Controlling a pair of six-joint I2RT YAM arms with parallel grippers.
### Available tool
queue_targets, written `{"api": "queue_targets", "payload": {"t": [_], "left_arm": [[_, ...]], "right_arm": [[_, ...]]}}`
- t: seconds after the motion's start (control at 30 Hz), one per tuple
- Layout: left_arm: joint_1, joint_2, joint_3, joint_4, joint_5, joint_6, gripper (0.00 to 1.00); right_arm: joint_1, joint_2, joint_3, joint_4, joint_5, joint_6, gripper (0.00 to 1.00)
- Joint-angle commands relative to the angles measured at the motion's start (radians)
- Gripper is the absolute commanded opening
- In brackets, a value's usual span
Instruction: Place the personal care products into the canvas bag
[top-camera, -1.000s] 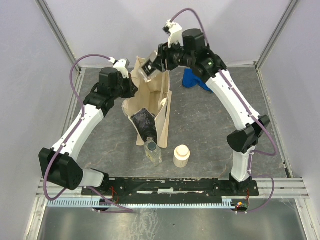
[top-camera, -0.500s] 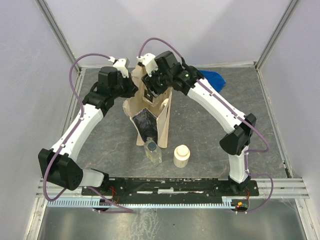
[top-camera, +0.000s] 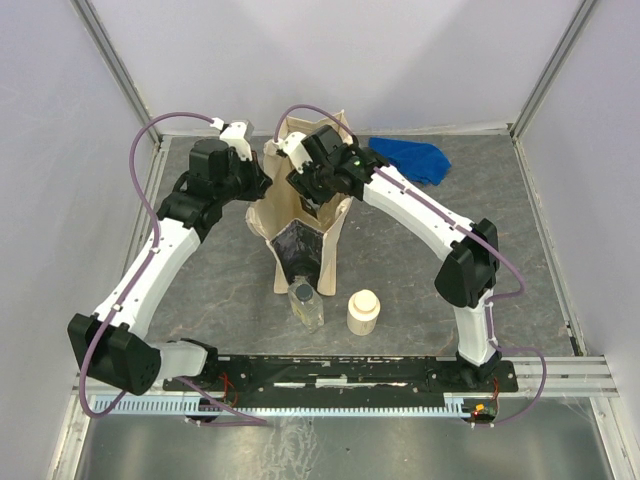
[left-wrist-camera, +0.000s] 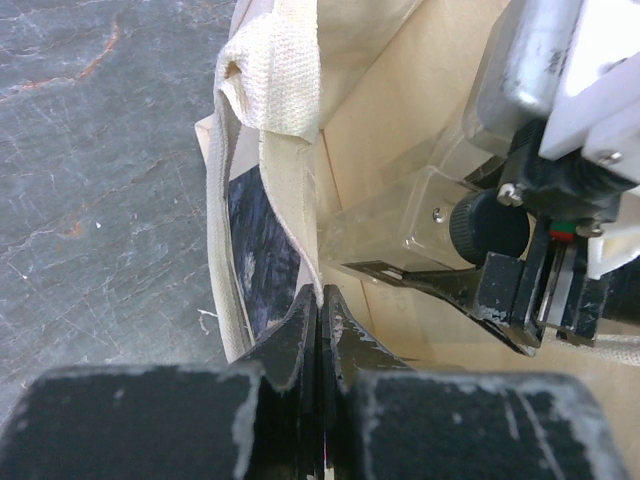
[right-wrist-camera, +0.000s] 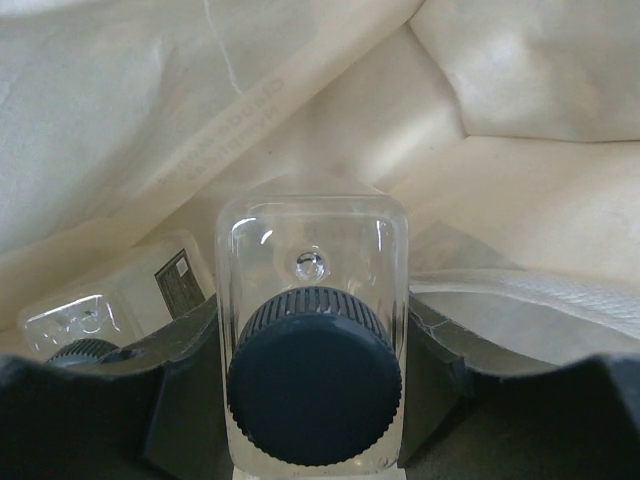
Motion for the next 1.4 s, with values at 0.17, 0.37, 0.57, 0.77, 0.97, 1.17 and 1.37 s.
{"api": "queue_targets", "payload": {"t": [0.17, 0.37, 0.57, 0.77, 0.97, 1.17, 1.37], "left_arm": [[-0.008, -0.056, -0.058, 0.033, -0.031, 0.012, 0.03], [-0.007, -0.058, -0.085, 0.056, -0.028, 0.002, 0.03], [-0.007, -0.068, -0.091, 0.056, -0.033, 0.003, 0.03], [-0.007, -0.077, -0.096, 0.05, -0.037, 0.005, 0.03], [-0.007, -0.085, -0.102, 0.043, -0.048, 0.006, 0.03], [-0.007, -0.088, -0.102, 0.038, -0.054, 0.009, 0.03], [-0.007, -0.087, -0.102, 0.038, -0.056, 0.009, 0.03]], "right_arm": [[0.024, -0.039, -0.036, 0.164, -0.079, 0.066, 0.0], [0.074, -0.008, -0.002, 0.076, -0.131, 0.052, 0.0], [0.092, 0.006, 0.001, 0.027, -0.136, 0.054, 0.0], [0.092, 0.027, -0.001, -0.009, -0.088, 0.046, 0.0], [0.092, 0.045, 0.005, -0.025, -0.047, 0.041, 0.28], [0.092, 0.008, -0.002, 0.019, -0.046, 0.059, 0.68], [0.091, -0.102, -0.059, 0.14, -0.014, 0.109, 0.93]]}}
